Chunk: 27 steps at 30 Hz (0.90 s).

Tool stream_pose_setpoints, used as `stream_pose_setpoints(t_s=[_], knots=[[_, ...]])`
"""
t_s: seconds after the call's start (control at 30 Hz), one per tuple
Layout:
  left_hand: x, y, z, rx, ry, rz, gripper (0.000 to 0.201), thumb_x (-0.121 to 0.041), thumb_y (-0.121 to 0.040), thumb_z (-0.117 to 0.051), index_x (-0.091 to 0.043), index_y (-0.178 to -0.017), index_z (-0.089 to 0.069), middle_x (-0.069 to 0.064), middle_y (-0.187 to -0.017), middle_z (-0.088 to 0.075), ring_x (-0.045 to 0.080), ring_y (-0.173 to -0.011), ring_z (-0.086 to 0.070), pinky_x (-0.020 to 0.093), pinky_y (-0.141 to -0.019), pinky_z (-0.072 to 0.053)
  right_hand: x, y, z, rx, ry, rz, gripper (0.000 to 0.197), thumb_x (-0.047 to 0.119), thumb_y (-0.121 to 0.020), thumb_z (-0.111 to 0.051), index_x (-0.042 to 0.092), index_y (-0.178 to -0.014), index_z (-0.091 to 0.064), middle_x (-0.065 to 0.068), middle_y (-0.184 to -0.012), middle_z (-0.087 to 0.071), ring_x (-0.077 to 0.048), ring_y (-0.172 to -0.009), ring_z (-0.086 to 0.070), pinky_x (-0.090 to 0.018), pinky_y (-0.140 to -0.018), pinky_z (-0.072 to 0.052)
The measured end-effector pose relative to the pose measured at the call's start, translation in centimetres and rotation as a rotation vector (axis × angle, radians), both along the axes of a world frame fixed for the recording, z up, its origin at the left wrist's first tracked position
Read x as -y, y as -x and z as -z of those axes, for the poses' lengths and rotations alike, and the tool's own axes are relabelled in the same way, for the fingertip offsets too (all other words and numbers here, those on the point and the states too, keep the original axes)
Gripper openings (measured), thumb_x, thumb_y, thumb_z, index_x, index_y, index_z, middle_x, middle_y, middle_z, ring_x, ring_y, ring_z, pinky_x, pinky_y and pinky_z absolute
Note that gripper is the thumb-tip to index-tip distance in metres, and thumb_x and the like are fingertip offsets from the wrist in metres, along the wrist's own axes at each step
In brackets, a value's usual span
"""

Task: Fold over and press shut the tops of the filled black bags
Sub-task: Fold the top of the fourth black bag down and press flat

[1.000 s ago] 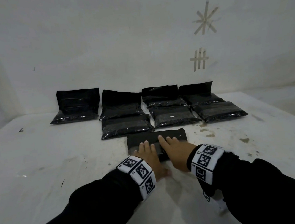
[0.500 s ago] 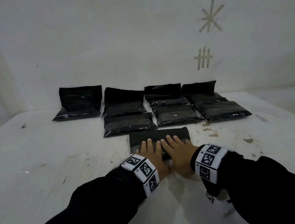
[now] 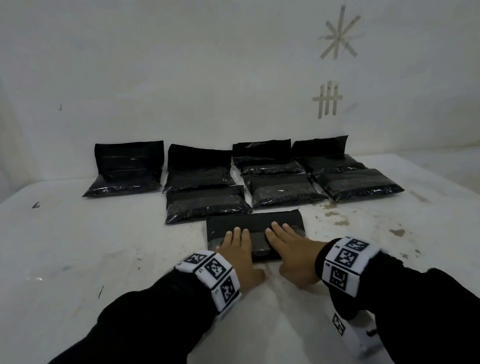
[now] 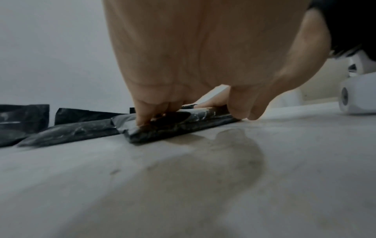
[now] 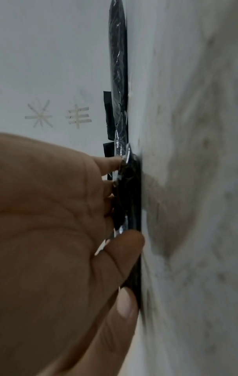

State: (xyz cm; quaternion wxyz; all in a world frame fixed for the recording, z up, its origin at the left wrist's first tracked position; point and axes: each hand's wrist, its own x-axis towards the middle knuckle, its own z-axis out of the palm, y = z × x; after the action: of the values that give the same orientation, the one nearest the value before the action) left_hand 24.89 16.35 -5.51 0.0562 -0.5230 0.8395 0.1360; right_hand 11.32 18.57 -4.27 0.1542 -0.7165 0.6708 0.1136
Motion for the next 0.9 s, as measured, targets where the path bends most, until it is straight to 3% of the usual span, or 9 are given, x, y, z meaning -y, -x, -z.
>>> stream_pose_setpoints(t_s=[0.13, 0.27, 0.37, 0.47, 0.57, 0.67, 0.77, 0.9], knots=[[0.1, -0.7, -0.6, -0.054, -0.04, 0.027, 0.089, -0.048, -0.091, -0.051, -0.006, -0.15, 0.002, 0.011, -0.158, 0.011, 0.024, -0.147, 0.007, 0.039, -0.119, -0.008, -0.1, 0.0, -0.4, 0.062, 0.008, 0.011, 0.076, 0.02, -0.095, -0.041, 0.012, -0.15, 0.011, -0.004, -0.158, 0.018, -0.019, -0.146, 0.012, -0.041, -0.12, -0.005], [-0.1, -0.8, -0.7, -0.026, -0.042, 0.042, 0.092, -0.051, -0.09, -0.051, -0.008, -0.15, 0.003, 0.012, -0.158, 0.014, 0.024, -0.146, 0.009, 0.038, -0.119, -0.007, -0.3, 0.0, -0.6, -0.033, 0.048, -0.006, 0.072, 0.024, -0.095, -0.042, 0.017, -0.152, 0.002, -0.007, -0.157, 0.02, -0.023, -0.146, 0.012, -0.042, -0.119, -0.008], [-0.3, -0.9, -0.7, 0.061, -0.011, 0.027, 0.094, -0.056, -0.088, -0.05, -0.013, -0.151, 0.005, 0.014, -0.156, 0.02, 0.028, -0.145, 0.014, 0.04, -0.118, -0.005, -0.4, 0.2, -0.5, -0.2, 0.178, -0.05, 0.066, 0.03, -0.093, -0.042, 0.022, -0.15, -0.01, -0.01, -0.155, -0.004, -0.03, -0.141, -0.01, -0.043, -0.111, -0.018], [-0.3, -1.0, -0.8, 0.116, -0.018, 0.019, 0.096, -0.062, -0.086, -0.048, -0.017, -0.151, 0.007, 0.015, -0.156, 0.02, 0.031, -0.145, 0.015, 0.041, -0.117, -0.005, -0.4, 0.2, -0.5, -0.195, 0.179, -0.043, 0.066, 0.029, -0.092, -0.043, 0.023, -0.15, -0.011, -0.009, -0.144, -0.021, -0.029, -0.131, -0.023, -0.039, -0.106, -0.027], [-0.1, -1.3, -0.9, 0.071, -0.07, 0.006, 0.099, -0.064, -0.085, -0.048, -0.017, -0.15, 0.011, 0.012, -0.157, 0.018, 0.028, -0.145, 0.013, 0.041, -0.118, -0.005, -0.4, 0.2, -0.8, -0.053, 0.15, -0.004, 0.071, 0.021, -0.092, -0.044, 0.015, -0.151, -0.004, -0.01, -0.145, -0.022, -0.027, -0.132, -0.025, -0.036, -0.108, -0.03], [0.1, -1.6, -1.2, 0.006, -0.107, -0.009, 0.105, -0.06, -0.084, -0.053, -0.01, -0.15, 0.012, 0.009, -0.157, 0.017, 0.025, -0.146, 0.012, 0.039, -0.119, -0.006, -0.5, 0.7, -1.2, 0.009, 0.133, 0.018, 0.062, 0.014, -0.092, -0.042, 0.009, -0.148, -0.016, -0.009, -0.146, -0.022, -0.026, -0.133, -0.024, -0.035, -0.111, -0.029], [0.1, -1.7, -1.2, 0.049, -0.085, -0.009, 0.105, -0.062, -0.083, -0.053, -0.009, -0.15, 0.008, 0.012, -0.156, 0.02, 0.026, -0.146, 0.013, 0.039, -0.119, -0.006, -0.6, 1.0, -1.1, -0.053, 0.119, 0.025, 0.058, 0.016, -0.093, -0.041, 0.013, -0.147, -0.023, -0.01, -0.145, -0.018, -0.028, -0.134, -0.021, -0.039, -0.111, -0.029], [-0.2, -1.8, -0.9, 0.177, -0.028, -0.057, 0.112, -0.083, -0.071, -0.042, -0.023, -0.151, 0.009, 0.018, -0.154, 0.022, 0.031, -0.144, 0.018, 0.048, -0.117, -0.003, -0.7, 0.8, -1.2, -0.205, 0.131, 0.017, 0.059, 0.027, -0.095, -0.039, 0.024, -0.149, -0.017, -0.011, -0.147, -0.021, -0.03, -0.135, -0.022, -0.042, -0.11, -0.023]])
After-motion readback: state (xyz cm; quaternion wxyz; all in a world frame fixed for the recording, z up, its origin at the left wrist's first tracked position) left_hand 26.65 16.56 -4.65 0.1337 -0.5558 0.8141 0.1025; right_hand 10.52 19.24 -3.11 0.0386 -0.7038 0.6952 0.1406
